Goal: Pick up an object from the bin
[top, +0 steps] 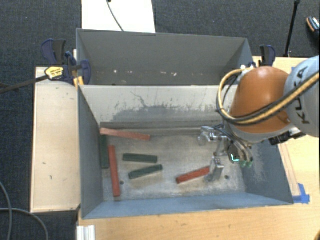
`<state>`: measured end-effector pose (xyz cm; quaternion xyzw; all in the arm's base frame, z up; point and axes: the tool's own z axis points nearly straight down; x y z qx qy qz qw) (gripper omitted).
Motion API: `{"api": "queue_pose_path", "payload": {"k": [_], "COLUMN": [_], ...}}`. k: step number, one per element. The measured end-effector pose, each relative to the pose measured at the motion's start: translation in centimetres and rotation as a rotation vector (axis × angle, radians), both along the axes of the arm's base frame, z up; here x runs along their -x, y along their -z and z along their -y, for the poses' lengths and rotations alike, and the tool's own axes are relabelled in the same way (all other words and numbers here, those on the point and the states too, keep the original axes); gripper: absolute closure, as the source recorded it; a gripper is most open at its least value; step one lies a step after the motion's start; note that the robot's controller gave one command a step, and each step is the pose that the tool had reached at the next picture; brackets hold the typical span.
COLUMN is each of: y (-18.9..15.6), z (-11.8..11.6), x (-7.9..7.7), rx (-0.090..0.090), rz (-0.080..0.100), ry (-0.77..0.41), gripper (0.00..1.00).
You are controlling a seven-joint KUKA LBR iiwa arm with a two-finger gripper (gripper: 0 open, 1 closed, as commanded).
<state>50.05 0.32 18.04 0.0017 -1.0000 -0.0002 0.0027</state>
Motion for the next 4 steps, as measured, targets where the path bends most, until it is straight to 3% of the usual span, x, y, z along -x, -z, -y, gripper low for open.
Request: {"api": "queue_pose_path", "payload": {"k": [1,2,3,4], "y": [11.4,11.0,-0.3,-8.0], "z": [-0.2,-0.2,2.7,4.6], "x": [0.9,0.7,0.9,-3.1], "rx": [0.000,0.000,0.001,0.002], "rz": [-0.001,0.007,0.015,0.019], "ry": [0.025,0.025,0.004,-0.035], "gripper": [0.00,1.00,1.00,1.00]}}
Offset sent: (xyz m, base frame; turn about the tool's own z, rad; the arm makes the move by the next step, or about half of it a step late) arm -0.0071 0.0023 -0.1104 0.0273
